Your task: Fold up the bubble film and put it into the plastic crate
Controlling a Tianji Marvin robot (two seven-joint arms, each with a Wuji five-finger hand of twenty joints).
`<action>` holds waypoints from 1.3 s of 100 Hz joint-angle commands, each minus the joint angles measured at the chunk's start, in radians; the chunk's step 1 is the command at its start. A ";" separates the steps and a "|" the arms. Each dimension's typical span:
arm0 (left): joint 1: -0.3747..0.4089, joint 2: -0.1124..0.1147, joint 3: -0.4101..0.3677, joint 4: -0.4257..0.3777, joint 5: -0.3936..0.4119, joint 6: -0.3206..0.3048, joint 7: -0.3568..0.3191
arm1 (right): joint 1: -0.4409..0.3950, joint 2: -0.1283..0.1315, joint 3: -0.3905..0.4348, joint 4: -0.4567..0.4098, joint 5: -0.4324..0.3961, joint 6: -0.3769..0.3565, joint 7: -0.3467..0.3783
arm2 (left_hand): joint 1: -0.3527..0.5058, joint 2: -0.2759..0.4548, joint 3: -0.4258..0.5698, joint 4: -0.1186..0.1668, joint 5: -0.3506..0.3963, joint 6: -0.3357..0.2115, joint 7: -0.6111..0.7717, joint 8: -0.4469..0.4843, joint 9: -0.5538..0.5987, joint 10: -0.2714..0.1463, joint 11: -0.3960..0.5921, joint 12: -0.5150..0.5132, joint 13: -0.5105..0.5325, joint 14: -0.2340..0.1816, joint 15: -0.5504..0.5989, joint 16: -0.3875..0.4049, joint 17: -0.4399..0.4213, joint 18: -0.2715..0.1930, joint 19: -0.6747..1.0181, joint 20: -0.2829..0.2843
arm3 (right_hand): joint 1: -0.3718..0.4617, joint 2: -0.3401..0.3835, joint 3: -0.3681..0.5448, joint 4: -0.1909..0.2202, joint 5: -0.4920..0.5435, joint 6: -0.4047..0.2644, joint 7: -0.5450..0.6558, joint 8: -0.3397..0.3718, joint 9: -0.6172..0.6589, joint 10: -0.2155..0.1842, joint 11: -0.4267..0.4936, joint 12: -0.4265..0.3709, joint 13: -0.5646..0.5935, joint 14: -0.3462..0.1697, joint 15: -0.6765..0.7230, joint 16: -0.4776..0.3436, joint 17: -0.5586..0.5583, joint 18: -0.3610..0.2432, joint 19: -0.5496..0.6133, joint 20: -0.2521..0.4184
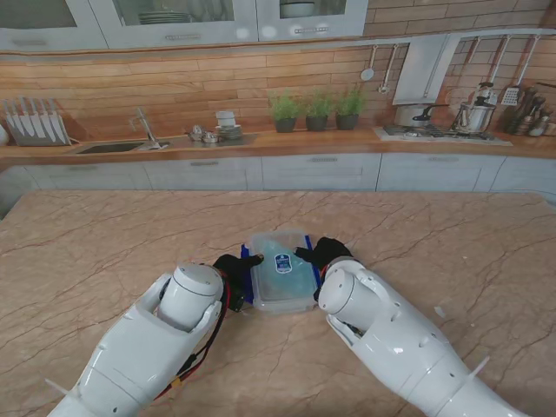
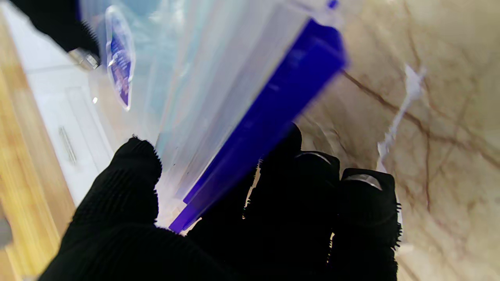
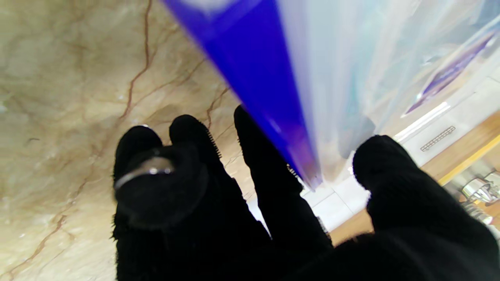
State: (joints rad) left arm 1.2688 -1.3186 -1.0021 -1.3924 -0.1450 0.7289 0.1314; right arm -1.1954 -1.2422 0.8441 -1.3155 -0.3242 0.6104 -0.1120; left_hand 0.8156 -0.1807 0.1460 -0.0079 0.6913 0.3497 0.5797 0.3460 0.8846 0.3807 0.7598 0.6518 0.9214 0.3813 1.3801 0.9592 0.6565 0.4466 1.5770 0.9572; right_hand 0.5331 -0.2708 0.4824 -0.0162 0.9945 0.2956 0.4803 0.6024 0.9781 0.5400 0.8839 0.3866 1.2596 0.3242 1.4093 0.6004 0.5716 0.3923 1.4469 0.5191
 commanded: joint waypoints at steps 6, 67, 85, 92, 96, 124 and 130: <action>-0.006 0.027 0.059 -0.014 0.110 -0.019 -0.053 | -0.017 0.011 -0.011 -0.055 0.010 -0.002 0.057 | 0.110 0.014 -0.010 -0.010 0.076 -0.075 0.153 0.043 0.054 0.016 0.032 0.009 0.046 0.019 0.009 -0.038 0.050 0.038 0.074 -0.058 | 0.037 0.029 -0.017 0.041 0.082 -0.061 0.074 0.028 0.057 0.032 0.007 0.010 0.032 0.044 -0.008 -0.017 0.000 0.035 0.003 0.006; -0.052 0.086 0.210 -0.107 0.350 -0.021 -0.151 | 0.010 0.013 -0.064 -0.095 0.073 -0.043 0.119 | 0.231 -0.136 0.325 -0.054 0.056 0.045 0.100 -0.040 0.316 -0.049 0.042 -0.114 0.312 0.011 -0.075 -0.302 0.253 0.044 0.222 -0.334 | 0.081 0.089 -0.042 0.034 0.084 -0.044 0.075 0.024 0.072 0.034 -0.005 0.002 0.030 0.055 -0.010 -0.002 0.002 0.037 0.000 0.005; -0.048 0.094 0.209 -0.111 0.361 -0.043 -0.161 | 0.011 0.014 -0.061 -0.085 0.054 -0.041 0.111 | 0.064 0.005 0.257 -0.005 -0.001 0.034 -0.043 -0.025 0.164 0.008 -0.064 -0.178 0.109 0.092 -0.220 -0.294 0.024 0.074 0.051 -0.221 | 0.033 0.047 -0.050 0.035 0.027 -0.041 0.033 0.006 0.019 0.027 -0.023 -0.001 -0.001 0.054 -0.080 -0.023 -0.022 0.032 -0.016 0.004; -0.037 0.093 0.194 -0.104 0.370 -0.059 -0.146 | 0.005 0.018 -0.046 -0.079 0.028 -0.025 0.102 | 0.049 0.041 0.067 -0.005 -0.043 0.040 -0.099 -0.032 0.078 0.042 -0.119 -0.209 0.003 0.128 -0.286 -0.298 -0.073 0.096 -0.053 -0.166 | -0.001 0.046 -0.057 0.031 -0.046 -0.033 -0.028 -0.018 -0.017 0.025 -0.038 -0.002 -0.040 0.055 -0.132 -0.032 -0.039 0.030 -0.029 0.006; -0.030 0.089 0.181 -0.097 0.372 -0.068 -0.126 | 0.000 0.020 -0.034 -0.077 0.017 -0.007 0.099 | 0.041 0.044 -0.003 -0.009 -0.073 0.026 -0.126 -0.043 0.021 0.054 -0.151 -0.222 -0.071 0.153 -0.330 -0.305 -0.146 0.112 -0.117 -0.166 | -0.014 0.051 -0.064 0.027 -0.090 -0.031 -0.064 -0.031 -0.038 0.023 -0.049 -0.004 -0.062 0.060 -0.168 -0.038 -0.049 0.027 -0.037 0.008; 0.008 0.083 0.100 -0.087 0.359 -0.082 -0.076 | -0.057 0.021 0.074 -0.082 0.004 0.040 0.048 | -0.077 0.023 -0.160 -0.004 -0.250 -0.048 -0.217 -0.084 -0.261 0.070 -0.329 -0.287 -0.395 0.202 -0.587 -0.359 -0.462 0.119 -0.334 -0.213 | -0.076 0.057 -0.088 0.024 -0.355 -0.080 -0.202 -0.029 -0.253 -0.038 -0.153 -0.025 -0.314 0.114 -0.453 -0.066 -0.175 0.063 -0.150 0.022; 0.016 0.086 0.084 -0.091 0.358 -0.089 -0.077 | -0.070 0.018 0.096 -0.086 0.011 0.039 0.034 | -0.113 0.015 -0.162 -0.003 -0.277 -0.059 -0.229 -0.090 -0.305 0.059 -0.357 -0.295 -0.429 0.192 -0.620 -0.366 -0.492 0.111 -0.352 -0.225 | -0.081 0.054 -0.082 0.023 -0.387 -0.091 -0.214 -0.013 -0.298 -0.047 -0.171 -0.029 -0.374 0.123 -0.506 -0.069 -0.211 0.071 -0.186 0.024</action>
State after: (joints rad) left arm 1.2731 -1.2365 -0.9099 -1.4738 0.2143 0.6495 0.0525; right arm -1.2508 -1.2240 0.9279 -1.3953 -0.3166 0.6516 -0.0711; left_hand 0.7463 -0.1473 0.0038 -0.0479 0.4591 0.3255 0.3888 0.2739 0.6233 0.4444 0.4330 0.3689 0.5248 0.5551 0.7836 0.6054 0.1916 0.5404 1.2382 0.7478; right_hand 0.4807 -0.2356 0.4042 -0.0011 0.6473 0.2329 0.2862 0.5740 0.7216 0.5061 0.7374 0.3704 0.9573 0.4062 0.9686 0.5481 0.3737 0.4190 1.2480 0.5150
